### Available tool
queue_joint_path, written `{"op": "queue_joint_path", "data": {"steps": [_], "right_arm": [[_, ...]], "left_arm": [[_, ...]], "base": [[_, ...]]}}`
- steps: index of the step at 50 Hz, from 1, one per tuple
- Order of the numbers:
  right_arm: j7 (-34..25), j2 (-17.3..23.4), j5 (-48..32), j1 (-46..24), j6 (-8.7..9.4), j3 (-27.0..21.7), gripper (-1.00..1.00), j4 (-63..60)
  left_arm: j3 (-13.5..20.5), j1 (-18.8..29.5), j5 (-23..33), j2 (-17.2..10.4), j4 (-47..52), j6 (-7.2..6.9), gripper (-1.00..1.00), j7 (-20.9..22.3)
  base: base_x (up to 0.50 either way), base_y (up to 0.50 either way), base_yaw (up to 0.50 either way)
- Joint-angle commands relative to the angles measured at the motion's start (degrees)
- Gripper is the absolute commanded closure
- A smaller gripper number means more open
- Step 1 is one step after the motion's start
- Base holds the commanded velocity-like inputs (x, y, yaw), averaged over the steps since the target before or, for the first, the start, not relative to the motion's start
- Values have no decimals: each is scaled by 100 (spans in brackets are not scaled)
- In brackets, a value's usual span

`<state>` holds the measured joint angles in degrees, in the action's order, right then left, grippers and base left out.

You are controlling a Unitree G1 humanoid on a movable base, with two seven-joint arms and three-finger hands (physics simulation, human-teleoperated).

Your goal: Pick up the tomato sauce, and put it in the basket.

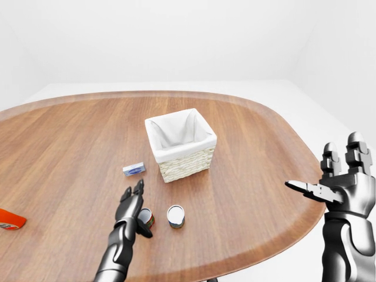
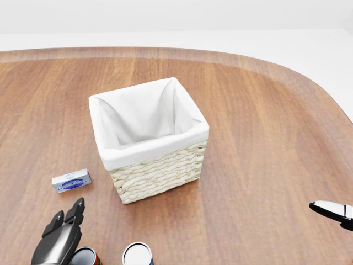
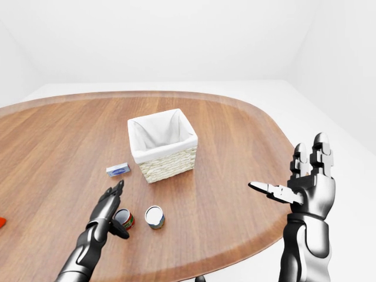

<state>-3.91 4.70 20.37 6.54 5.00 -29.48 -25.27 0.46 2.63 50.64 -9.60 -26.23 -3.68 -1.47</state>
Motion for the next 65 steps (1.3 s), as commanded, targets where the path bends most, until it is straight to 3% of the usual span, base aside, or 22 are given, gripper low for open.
{"op": "queue_joint_path", "data": {"steps": [1, 13, 19, 32, 36, 37, 38, 39, 53, 65], "right_arm": [[-3, 5, 7, -6, 0, -13, -100, -8], [6, 14, -3, -20, 0, 1, -100, 36], [3, 15, -6, -26, 0, 7, -100, 68], [-6, 17, 7, -10, 0, 3, -100, 71], [-13, 8, -5, -10, 0, 15, -100, 105], [-13, 9, -1, -7, 0, 14, -100, 97], [-9, 12, 2, -8, 0, 12, -100, 90], [-13, 11, 6, -5, 0, 7, -100, 90], [-4, -3, 13, 16, 0, 2, -100, 47], [-13, -2, -6, 2, 0, 19, -100, 94]], "left_arm": [[-97, 119, 39, -15, -422, 97, -100, -195], [-173, 164, 92, -42, -763, 167, -100, -218], [-165, 15, 188, -30, -453, -2, -100, -77], [-169, 36, 229, -32, -613, 19, -100, -107], [-146, 85, 149, -29, -684, 90, -98, -149], [-132, 90, 137, -27, -648, 83, -18, -187], [-121, 91, 116, -25, -610, 74, 32, -192], [-121, 76, 97, -28, -556, 67, 100, -133], [-176, 123, 151, -43, -815, 141, 100, -226], [-87, 13, 134, -32, -306, 29, 100, -157]], "base": [[0, 0, 0], [0, 0, 0], [0, 0, 0], [0, 0, 0], [0, 0, 0], [0, 0, 0], [0, 0, 0], [0, 0, 0], [0, 0, 0], [0, 0, 0]]}}
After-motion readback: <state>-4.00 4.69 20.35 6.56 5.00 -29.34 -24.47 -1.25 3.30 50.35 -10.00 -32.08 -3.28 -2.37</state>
